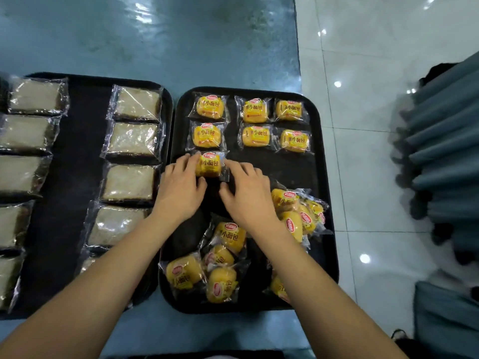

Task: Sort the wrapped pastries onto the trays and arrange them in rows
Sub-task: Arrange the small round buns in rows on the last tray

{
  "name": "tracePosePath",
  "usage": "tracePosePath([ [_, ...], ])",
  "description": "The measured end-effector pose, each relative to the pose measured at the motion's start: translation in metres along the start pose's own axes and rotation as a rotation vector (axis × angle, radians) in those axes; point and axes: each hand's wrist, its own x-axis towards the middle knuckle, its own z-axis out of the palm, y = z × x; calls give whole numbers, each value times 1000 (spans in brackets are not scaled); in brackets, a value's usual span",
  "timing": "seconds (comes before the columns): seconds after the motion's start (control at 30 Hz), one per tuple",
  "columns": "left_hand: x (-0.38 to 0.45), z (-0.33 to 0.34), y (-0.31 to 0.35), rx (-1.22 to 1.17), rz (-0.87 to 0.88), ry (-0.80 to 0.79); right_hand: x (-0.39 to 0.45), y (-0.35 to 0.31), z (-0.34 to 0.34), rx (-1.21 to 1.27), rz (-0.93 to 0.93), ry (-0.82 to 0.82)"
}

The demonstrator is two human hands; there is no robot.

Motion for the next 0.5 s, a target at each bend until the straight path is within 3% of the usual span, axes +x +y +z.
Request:
tracePosePath([
  [0.07, -14, -4, 19, -2, 111, 17, -14, 19, -26, -24, 49, 32],
  [0.17, -29, 2, 51, -39, 263, -86, -30, 62, -55, -73, 184, 52],
  [0.37, -26, 23, 107, 44, 492, -193, -31, 90, -66, -132, 397, -93],
  [0.5, -26, 42, 111, 188, 488, -330, -54, 93, -55, -44, 480, -96],
])
